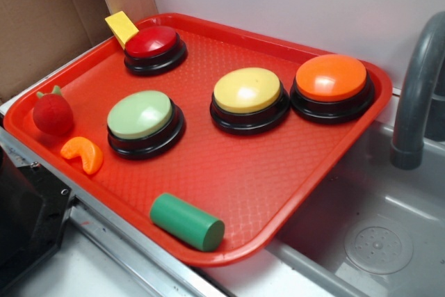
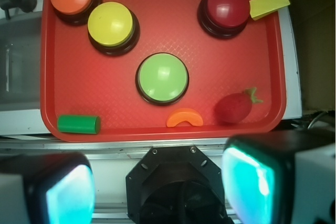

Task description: Push the yellow button.

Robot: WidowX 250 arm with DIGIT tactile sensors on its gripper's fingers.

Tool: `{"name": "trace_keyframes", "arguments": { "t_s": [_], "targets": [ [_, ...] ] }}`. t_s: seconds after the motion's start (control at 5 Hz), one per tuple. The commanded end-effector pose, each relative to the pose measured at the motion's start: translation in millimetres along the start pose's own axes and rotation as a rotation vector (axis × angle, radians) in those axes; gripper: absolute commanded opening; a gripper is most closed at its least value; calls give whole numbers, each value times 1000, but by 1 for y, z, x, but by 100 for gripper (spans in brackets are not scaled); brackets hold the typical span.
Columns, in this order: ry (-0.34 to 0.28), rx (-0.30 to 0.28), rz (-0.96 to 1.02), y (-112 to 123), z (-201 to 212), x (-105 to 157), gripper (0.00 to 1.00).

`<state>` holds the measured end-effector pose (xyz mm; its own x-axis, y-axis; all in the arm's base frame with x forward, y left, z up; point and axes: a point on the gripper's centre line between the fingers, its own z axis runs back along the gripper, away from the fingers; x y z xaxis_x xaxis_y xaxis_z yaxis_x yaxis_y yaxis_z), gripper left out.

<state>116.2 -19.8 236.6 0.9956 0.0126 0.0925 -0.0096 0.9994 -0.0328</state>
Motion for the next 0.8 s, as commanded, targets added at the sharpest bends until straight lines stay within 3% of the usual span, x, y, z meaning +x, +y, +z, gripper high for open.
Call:
{"name": "trace_keyframes", "arguments": {
  "t_s": [0.0,0.2,0.4,0.6],
  "targets": [
    [0,0,0,0,0,0,100],
    [104,-81,-203,-27,-36,47,100],
    [84,73,-214,-48,-56,93,100],
    [56,154,-135,-59,-96,111,100]
  ]
}}
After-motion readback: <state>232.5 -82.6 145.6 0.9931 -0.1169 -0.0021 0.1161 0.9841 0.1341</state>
